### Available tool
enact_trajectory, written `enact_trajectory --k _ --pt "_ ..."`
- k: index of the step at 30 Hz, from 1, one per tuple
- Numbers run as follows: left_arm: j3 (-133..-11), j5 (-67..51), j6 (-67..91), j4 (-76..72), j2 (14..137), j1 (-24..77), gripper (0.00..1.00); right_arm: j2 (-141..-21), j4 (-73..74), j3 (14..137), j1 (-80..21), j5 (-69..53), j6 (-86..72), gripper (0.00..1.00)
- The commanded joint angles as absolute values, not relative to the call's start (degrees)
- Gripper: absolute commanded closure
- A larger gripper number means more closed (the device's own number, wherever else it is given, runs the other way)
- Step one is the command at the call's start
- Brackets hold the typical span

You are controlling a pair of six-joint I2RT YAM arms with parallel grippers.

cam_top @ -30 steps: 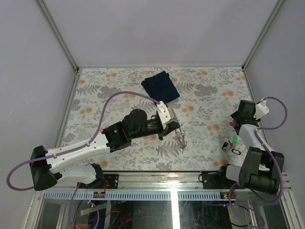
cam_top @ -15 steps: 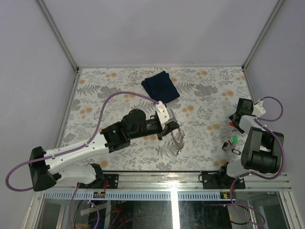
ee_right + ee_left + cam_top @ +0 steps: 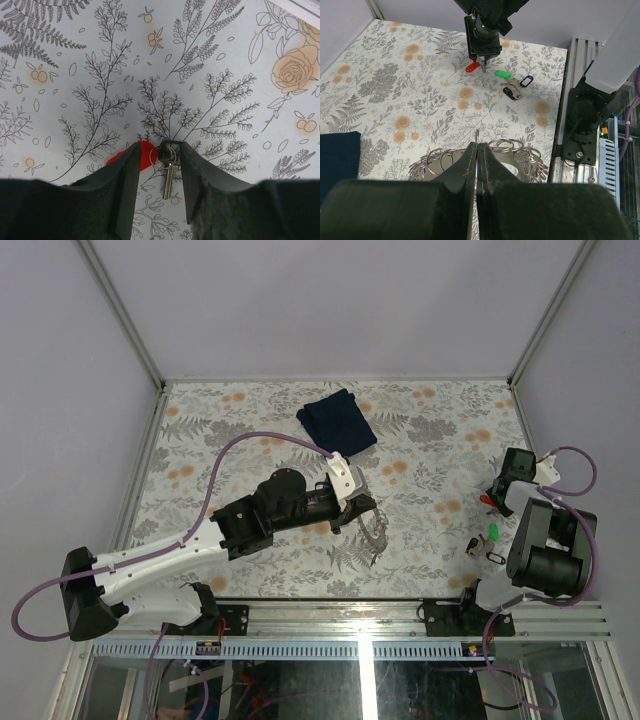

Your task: Put the keys on the keyring

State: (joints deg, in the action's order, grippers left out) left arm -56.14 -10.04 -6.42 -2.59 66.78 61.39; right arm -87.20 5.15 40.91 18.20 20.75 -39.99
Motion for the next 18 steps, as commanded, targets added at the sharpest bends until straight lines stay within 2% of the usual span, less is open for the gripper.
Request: enact_trajectory --k 1,4,9,18 --pt "-56.8 -9.9 -5.8 -5.5 65.9 61.2 1.0 -88.9 3.5 41.7 19.0 19.5 -40.6 0.6" --pt "-56.9 -9.9 -5.8 -5.5 65.9 61.2 1.0 -88.4 3.2 41.2 19.2 19.6 -40.6 0.72" --pt "-56.7 -10.0 -5.8 -5.7 66.0 61.1 1.0 -86.4 2.3 40.2 19.2 20.3 -40.0 0.87" --pt "-57.3 -10.1 -5.5 -5.6 66.4 61.2 1.0 -77.5 -0.2 37.8 19.2 20.0 -37.0 1.0"
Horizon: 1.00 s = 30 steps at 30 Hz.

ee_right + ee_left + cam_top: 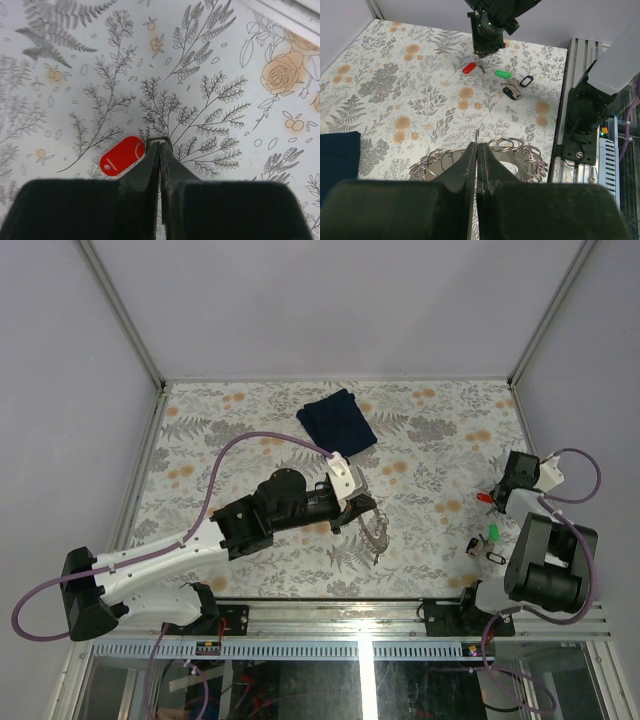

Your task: Put the keys on the keyring

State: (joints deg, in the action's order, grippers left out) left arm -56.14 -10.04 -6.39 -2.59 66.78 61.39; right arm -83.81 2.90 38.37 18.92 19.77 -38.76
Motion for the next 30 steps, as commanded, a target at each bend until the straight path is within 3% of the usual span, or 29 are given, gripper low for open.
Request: enact_trajectory --k 1,8,9,11,13,20,30 --pt "-57.4 -10.2 -5.5 -5.5 66.6 61.1 1.0 -76.5 -0.3 37.6 19.2 19.9 -36.8 1.0" --pt "-58.0 -10.6 -5.1 -5.7 67.3 61.1 1.0 -75.6 -0.1 37.8 19.2 18.3 -36.3 0.99" --pt "-58.1 -10.7 -5.1 -5.6 67.4 61.1 1.0 -76.3 0.0 38.0 19.2 18.3 -36.3 0.89" --pt "-58.2 -10.7 -5.0 -5.5 67.5 61.1 1.0 -78.2 0.8 38.8 19.2 18.1 -36.9 0.58" --pt "-58.4 -10.7 -5.1 -5.3 67.6 61.1 1.0 -80.7 2.6 40.1 19.2 17.7 -37.3 0.47" --pt "-58.6 -10.7 -4.8 -5.1 68.0 61.1 1.0 -86.1 3.8 41.8 19.2 15.4 -37.9 0.36" --pt "-58.2 -10.7 -5.0 -5.2 67.9 61.2 1.0 -88.0 3.3 42.2 19.2 13.3 -36.9 0.39"
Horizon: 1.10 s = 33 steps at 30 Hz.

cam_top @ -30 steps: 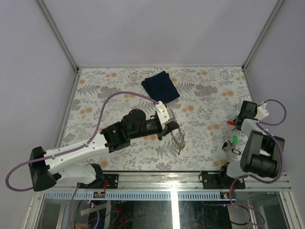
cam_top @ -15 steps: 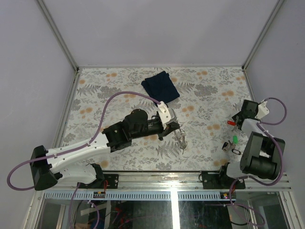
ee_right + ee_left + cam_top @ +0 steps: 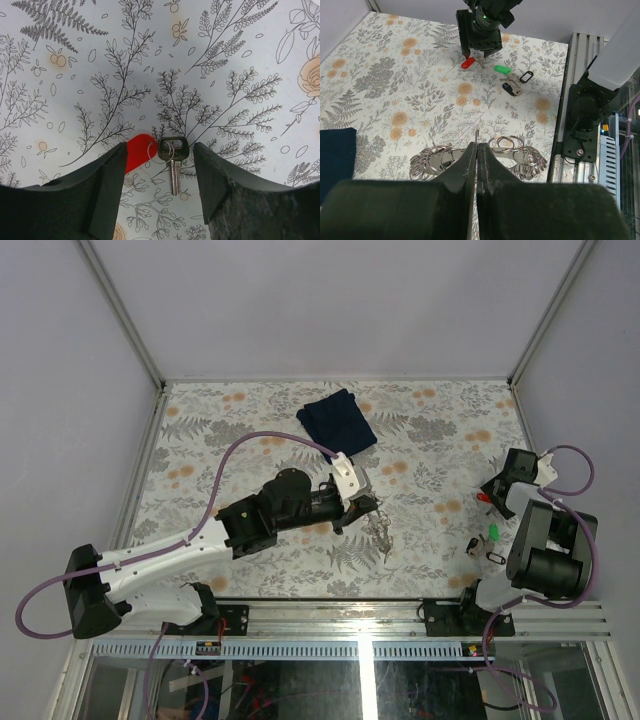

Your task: Put the keys on the keyring

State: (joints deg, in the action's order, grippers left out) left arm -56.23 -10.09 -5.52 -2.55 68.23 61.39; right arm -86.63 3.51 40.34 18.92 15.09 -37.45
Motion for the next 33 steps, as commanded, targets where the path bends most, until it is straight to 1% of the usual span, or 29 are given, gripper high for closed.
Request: enact_trajectory --k 1,3,10,13,18,22,28,33 --pt "-58.3 -10.7 -4.9 -5.2 67.9 61.2 1.0 -87.9 3.3 42.2 19.2 13.1 -36.9 0.4" --pt "-58.2 -10.7 -4.9 -5.3 67.9 61.2 1.0 -87.8 3.3 42.1 19.2 12.2 -36.8 0.44" --pt "-58.2 -10.7 -4.7 -5.4 67.9 61.1 1.0 -87.4 2.8 40.7 19.2 10.0 -36.5 0.63" --pt "-58.1 -10.8 -4.5 -5.4 67.9 61.1 1.0 -87.8 2.3 40.6 19.2 9.1 -36.0 0.66" --pt "-57.8 -10.7 -4.4 -5.5 67.5 61.1 1.0 -88.7 2.1 40.8 19.2 7.2 -35.4 0.78" --pt "-57.2 -10.5 -4.4 -5.8 67.0 61.1 1.0 -88.4 1.7 40.4 19.2 6.1 -34.7 0.91" --pt "-56.2 -9.2 -4.1 -6.6 65.5 61.1 1.0 -88.7 1.3 40.9 19.2 0.0 -32.4 1.0" --pt "-54.0 -6.7 -2.1 -7.6 63.0 61.2 1.0 -87.6 0.8 40.4 18.8 -5.3 -31.0 1.0"
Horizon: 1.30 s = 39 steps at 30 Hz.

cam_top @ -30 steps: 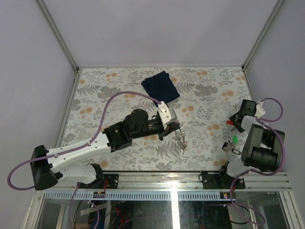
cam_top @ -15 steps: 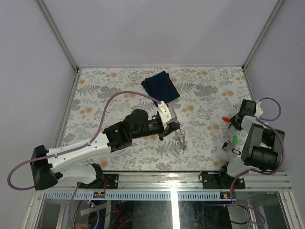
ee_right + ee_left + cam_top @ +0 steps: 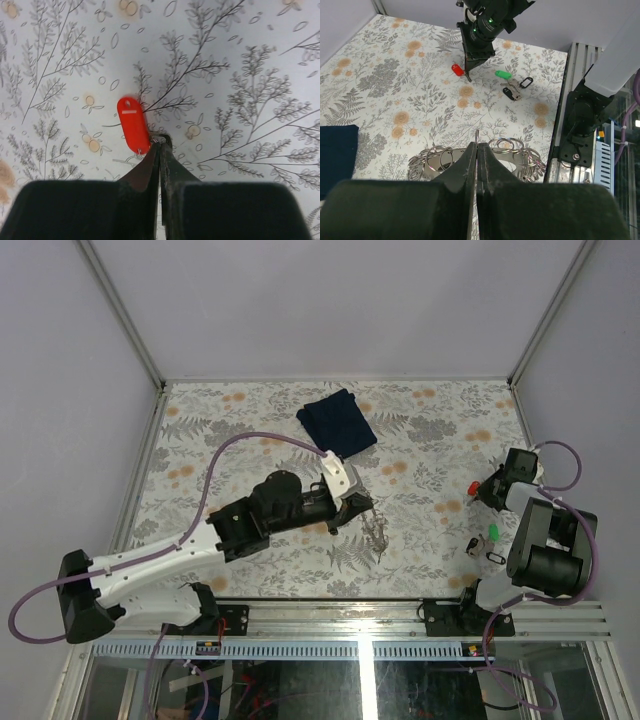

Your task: Put the keys on the keyring

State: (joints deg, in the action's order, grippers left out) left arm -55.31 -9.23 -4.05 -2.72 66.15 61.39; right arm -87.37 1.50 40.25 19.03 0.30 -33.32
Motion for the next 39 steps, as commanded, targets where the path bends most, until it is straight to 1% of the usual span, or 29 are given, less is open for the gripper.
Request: enact_trajectory --k 1,10,19,21,25,30,32,34,35,37,38,39 --pt "-53.3 -6.3 -1.7 -7.8 62.3 61.1 1.0 -87.3 0.7 40.3 18.3 -6.0 -30.8 1.0" --pt "-48.0 0.8 -2.2 -7.8 54.8 61.2 1.0 -84.9 3.2 40.5 7.4 -5.8 -28.4 1.0" --pt "-45.0 5.6 -3.1 -4.7 49.6 61.0 1.0 -82.4 8.0 45.3 -9.4 -4.1 -26.9 1.0" --pt "-44.6 6.3 -3.2 -4.0 49.0 61.0 1.0 -80.1 7.8 44.9 -12.6 -6.0 -24.4 1.0" --pt "-43.9 6.5 -3.0 -3.3 48.2 60.8 1.0 -73.4 5.9 42.3 -14.2 -13.2 -18.0 1.0" --pt "-43.3 5.3 -4.1 -3.6 46.7 60.9 1.0 -65.5 7.6 42.0 -14.2 -21.0 -9.8 1.0" --pt "-42.9 4.2 -5.0 -3.7 45.8 60.8 1.0 -63.3 7.3 41.9 -14.2 -22.1 -9.9 1.0" --pt "-42.9 4.1 -5.6 -3.1 45.2 60.8 1.0 -62.6 8.0 42.2 -14.2 -19.7 -12.1 1.0" --pt "-43.1 4.2 -5.6 -2.5 45.2 60.8 1.0 -63.1 9.1 42.8 -14.2 -19.4 -12.4 0.99" --pt "-43.5 4.2 -5.5 -1.1 45.1 60.8 1.0 -65.1 12.0 44.3 -14.2 -19.4 -12.5 0.79" --pt "-43.8 4.1 -5.4 -0.7 45.2 60.8 1.0 -66.5 14.1 45.4 -14.2 -18.8 -12.9 0.74" --pt "-44.0 4.1 -5.3 -0.4 45.3 60.8 1.0 -67.9 16.1 46.4 -14.2 -18.6 -12.7 0.73"
